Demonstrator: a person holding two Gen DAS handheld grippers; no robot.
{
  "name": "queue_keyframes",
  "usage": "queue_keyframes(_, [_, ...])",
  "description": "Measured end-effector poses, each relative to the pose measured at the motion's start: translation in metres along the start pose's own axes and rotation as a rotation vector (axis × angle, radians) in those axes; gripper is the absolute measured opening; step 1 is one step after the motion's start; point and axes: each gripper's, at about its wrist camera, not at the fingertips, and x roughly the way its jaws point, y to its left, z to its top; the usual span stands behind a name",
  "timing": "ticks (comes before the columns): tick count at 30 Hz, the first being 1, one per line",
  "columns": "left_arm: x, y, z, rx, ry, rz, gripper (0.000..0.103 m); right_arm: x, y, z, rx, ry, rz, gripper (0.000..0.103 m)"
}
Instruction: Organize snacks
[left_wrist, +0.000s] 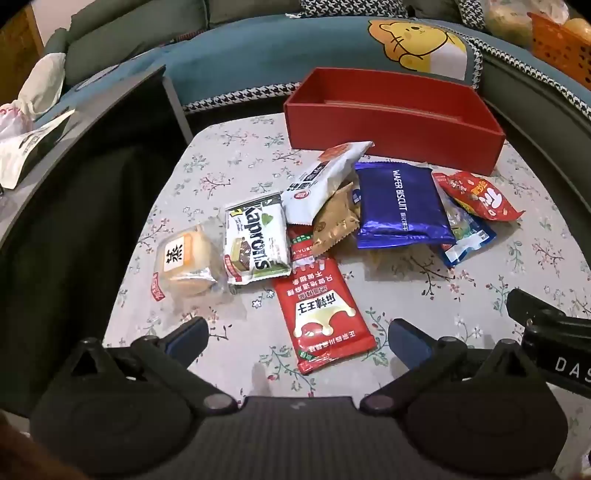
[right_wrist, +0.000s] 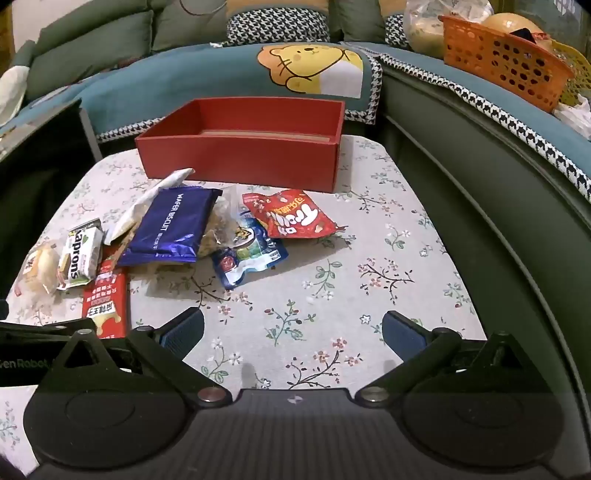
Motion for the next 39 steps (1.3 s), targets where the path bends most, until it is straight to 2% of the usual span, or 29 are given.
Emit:
queue_keyframes(11, [0.018, 0.007, -0.006, -0.052, 0.106, -0.016, 0.103, 0.002, 0.002, -0.002, -0.019, 0.0, -0.01, 0.103])
queue_keyframes(19, [0.021, 0.009, -0.004, -0.082, 0.122, -0.016, 0.103, 0.005, 0.007, -0.002, -0.037, 0.016, -0.009, 0.103])
queue_keyframes(39, [0.02, 0.007, -0.006, -0.065, 0.12, -0.016, 0.103, 0.006, 0.007, -0.002, -0.037, 0.03, -0.005, 0.103])
